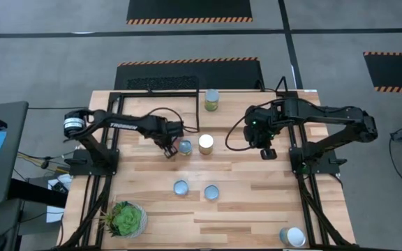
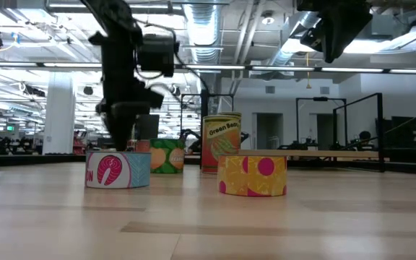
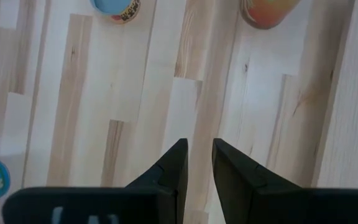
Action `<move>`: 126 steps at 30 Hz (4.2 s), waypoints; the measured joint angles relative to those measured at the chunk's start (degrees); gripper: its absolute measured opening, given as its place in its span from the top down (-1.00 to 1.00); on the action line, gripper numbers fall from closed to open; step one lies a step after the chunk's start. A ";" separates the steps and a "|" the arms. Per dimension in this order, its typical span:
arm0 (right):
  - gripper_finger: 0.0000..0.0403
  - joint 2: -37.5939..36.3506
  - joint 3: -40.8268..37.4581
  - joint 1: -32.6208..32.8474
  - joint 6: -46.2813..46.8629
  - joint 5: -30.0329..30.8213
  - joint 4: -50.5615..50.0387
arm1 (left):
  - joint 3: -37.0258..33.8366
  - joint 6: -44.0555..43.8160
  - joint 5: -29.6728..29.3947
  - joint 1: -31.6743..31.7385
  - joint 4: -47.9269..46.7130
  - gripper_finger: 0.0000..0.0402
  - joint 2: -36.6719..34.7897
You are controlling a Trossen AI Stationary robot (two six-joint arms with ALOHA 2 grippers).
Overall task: Pick and place cans onto a shelf
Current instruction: Move the canned goods to the center, then adjust the shelf
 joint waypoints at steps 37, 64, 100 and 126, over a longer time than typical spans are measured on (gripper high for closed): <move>0.52 0.00 0.00 0.04 -0.16 0.00 0.19 | 16.16 5.46 -12.87 -7.36 -1.57 1.00 -1.20; 0.52 -0.02 0.00 0.04 -1.49 0.00 -0.49 | 15.36 27.40 -4.26 -1.29 28.10 1.00 6.10; 0.52 -2.84 -9.68 3.52 9.32 -0.03 -4.06 | 12.76 2.19 -9.95 -16.71 -12.82 1.00 5.58; 0.87 -12.41 -19.52 -15.51 38.83 33.19 -10.72 | 12.10 8.96 -12.30 -12.01 -12.38 1.00 1.34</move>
